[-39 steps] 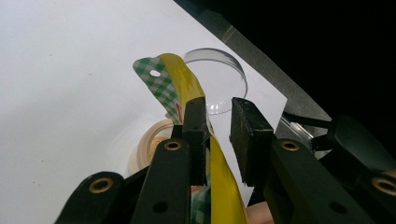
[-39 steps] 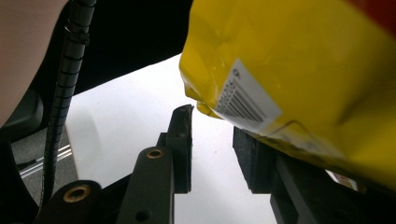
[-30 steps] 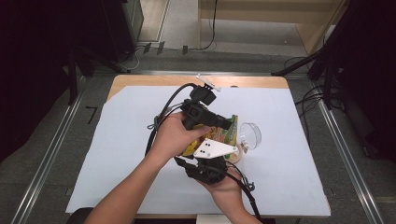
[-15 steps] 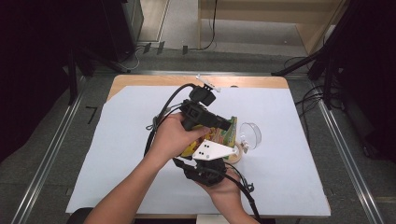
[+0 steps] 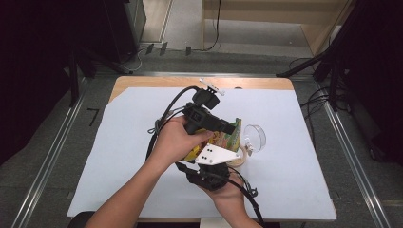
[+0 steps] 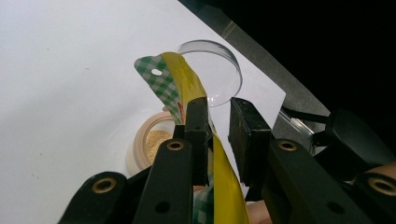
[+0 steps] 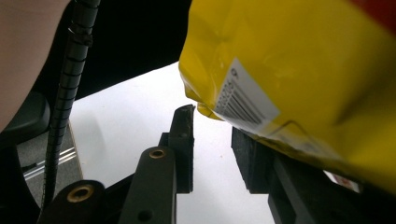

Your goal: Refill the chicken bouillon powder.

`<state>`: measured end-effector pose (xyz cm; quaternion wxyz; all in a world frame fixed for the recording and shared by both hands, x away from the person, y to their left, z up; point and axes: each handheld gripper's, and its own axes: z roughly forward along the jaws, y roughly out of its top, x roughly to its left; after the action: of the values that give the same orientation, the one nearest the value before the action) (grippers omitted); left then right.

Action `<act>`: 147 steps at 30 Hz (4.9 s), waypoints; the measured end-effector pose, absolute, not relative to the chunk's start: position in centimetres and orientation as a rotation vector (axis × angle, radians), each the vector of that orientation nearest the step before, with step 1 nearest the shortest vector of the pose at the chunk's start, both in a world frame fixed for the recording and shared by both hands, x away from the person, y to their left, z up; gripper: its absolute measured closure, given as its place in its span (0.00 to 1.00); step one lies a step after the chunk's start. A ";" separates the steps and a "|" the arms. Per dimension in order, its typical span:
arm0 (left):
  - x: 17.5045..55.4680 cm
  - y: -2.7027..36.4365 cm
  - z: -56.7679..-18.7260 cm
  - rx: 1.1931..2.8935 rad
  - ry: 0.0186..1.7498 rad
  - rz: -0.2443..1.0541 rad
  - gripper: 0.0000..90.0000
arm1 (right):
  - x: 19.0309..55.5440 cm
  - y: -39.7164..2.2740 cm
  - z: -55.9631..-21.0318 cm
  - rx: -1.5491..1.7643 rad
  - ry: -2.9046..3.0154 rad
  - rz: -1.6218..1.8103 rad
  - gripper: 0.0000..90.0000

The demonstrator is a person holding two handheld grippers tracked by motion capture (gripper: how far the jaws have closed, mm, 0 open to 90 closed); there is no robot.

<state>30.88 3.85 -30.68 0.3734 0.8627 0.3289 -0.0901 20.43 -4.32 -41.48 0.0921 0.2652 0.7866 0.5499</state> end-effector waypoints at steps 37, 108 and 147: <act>30.5 5.8 -31.9 2.294 0.805 -0.244 0.92 | 20.2 -3.4 -43.1 0.723 2.452 1.652 0.62; 30.7 11.6 -35.5 2.346 0.724 -0.332 0.99 | 21.0 -3.2 -46.8 0.664 2.595 1.468 0.60; 31.8 15.0 -37.5 2.252 0.580 -0.331 0.99 | 21.1 -3.7 -46.7 0.682 2.558 1.464 0.59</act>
<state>31.82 15.03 -37.50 0.3860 0.8844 0.2278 -0.1299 21.12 -3.68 -46.73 0.0581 0.2250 0.8442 0.4831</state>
